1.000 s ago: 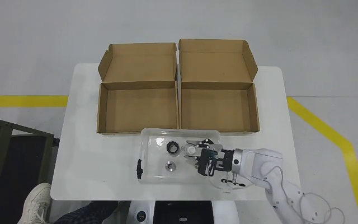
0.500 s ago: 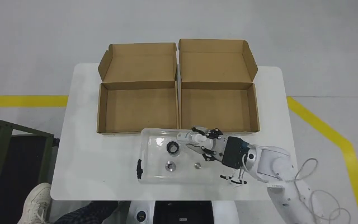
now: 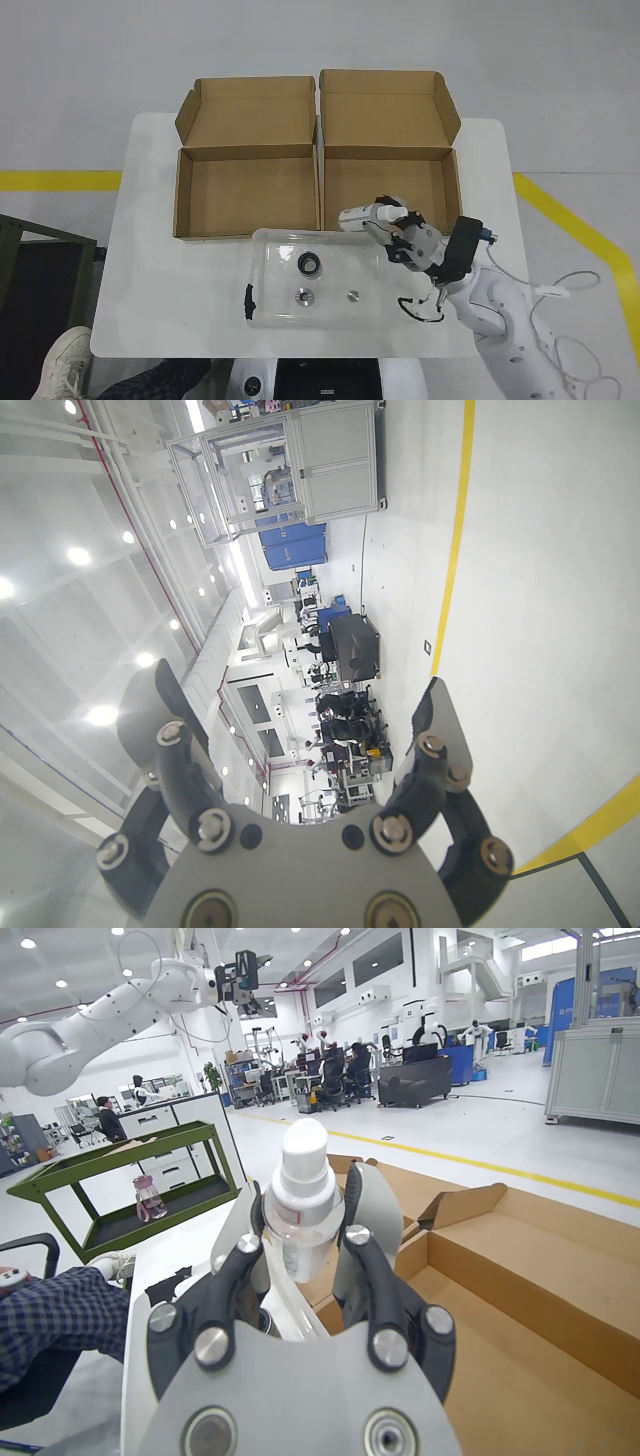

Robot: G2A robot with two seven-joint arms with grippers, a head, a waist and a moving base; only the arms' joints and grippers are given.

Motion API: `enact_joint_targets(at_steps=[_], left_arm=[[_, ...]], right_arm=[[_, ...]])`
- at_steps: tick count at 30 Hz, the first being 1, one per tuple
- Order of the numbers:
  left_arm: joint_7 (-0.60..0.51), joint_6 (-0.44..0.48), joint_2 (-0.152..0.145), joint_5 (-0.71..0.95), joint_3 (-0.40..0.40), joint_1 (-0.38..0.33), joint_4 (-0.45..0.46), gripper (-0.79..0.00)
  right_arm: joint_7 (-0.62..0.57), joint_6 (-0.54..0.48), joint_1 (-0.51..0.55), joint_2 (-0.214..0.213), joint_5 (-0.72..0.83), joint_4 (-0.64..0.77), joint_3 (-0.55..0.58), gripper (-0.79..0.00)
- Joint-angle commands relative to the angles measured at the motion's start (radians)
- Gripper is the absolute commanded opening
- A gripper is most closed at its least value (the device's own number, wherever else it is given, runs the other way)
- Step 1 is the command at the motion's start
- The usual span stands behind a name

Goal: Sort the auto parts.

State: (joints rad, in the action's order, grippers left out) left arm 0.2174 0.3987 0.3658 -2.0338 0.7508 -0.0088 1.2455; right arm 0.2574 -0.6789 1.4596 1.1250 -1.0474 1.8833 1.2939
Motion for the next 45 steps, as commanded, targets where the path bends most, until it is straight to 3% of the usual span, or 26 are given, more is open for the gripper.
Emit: enact_joint_targets(at_steps=[1,11,20,28,36,45], left_arm=[[0.000,0.000,0.000,0.000,0.000,0.000,0.000,0.000],[0.000,0.000,0.000,0.000,0.000,0.000,0.000,0.000],[0.000,0.000,0.000,0.000,0.000,0.000,0.000,0.000],[0.000,0.000,0.000,0.000,0.000,0.000,0.000,0.000],[0.000,0.000,0.000,0.000,0.000,0.000,0.000,0.000],[0.000,0.000,0.000,0.000,0.000,0.000,0.000,0.000]], right_arm=[[-0.004,0.003,0.001,0.000,0.012,-0.002,0.002,-0.785],[-0.042,0.035,-0.006,0.003,0.048,-0.002,0.007,-0.785],[-0.100,0.124,-0.055,0.008,-0.066,-0.010,-0.005,-0.785],[-0.186,0.226,-0.167,0.019,-0.196,-0.093,-0.058,-0.785],[-0.273,0.266,-0.304,0.039,-0.274,-0.200,-0.145,-0.785],[-0.305,0.277,-0.414,0.067,-0.261,-0.317,-0.235,-0.785]])
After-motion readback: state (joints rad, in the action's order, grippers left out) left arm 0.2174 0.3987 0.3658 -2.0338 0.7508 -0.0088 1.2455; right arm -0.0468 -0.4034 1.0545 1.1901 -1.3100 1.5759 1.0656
